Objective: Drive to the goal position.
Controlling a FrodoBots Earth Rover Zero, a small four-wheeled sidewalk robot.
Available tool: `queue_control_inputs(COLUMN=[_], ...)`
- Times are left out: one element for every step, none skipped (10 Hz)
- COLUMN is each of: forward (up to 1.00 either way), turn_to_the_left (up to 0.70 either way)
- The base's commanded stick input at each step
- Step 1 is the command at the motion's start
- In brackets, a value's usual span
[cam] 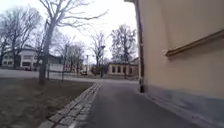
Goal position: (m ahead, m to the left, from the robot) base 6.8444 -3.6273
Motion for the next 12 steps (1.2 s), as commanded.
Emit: queue_control_inputs(forward=[1.00, 1.00, 1.00, 1.00, 1.00, 1.00, 1.00, 1.00, 1.00, 1.00, 1.00, 1.00], turn_to_the_left=[0.00, 0.00, 0.00, 0.00, 0.00, 0.00, 0.00, 0.00, 0.00, 0.00, 0.00, 0.00])
